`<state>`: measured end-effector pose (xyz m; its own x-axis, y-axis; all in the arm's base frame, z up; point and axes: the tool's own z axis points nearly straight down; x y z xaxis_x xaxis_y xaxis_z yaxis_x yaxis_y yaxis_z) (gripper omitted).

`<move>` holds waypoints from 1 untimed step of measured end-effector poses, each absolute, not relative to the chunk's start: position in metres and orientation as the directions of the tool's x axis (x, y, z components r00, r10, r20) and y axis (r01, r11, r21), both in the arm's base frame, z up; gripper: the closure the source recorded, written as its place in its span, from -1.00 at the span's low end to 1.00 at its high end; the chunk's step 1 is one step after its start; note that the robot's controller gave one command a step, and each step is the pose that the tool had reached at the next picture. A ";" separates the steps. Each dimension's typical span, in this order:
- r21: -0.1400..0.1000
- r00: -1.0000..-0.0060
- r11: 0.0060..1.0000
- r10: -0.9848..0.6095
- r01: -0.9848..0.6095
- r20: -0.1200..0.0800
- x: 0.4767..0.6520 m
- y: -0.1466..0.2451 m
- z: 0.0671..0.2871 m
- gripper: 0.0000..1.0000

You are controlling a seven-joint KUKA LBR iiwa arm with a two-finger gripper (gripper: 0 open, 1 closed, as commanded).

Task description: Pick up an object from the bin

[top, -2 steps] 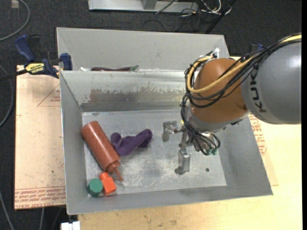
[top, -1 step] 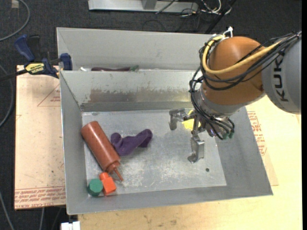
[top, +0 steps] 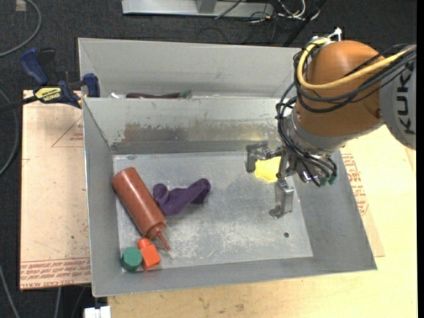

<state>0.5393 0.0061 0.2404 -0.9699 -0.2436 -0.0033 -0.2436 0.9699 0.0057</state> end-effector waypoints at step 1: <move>-0.006 -0.973 0.973 -0.231 -0.231 -0.001 0.565 -0.009 0.212 -1.00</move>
Offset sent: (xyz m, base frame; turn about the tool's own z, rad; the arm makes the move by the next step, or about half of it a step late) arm 0.0196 0.0484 -0.0697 -0.1174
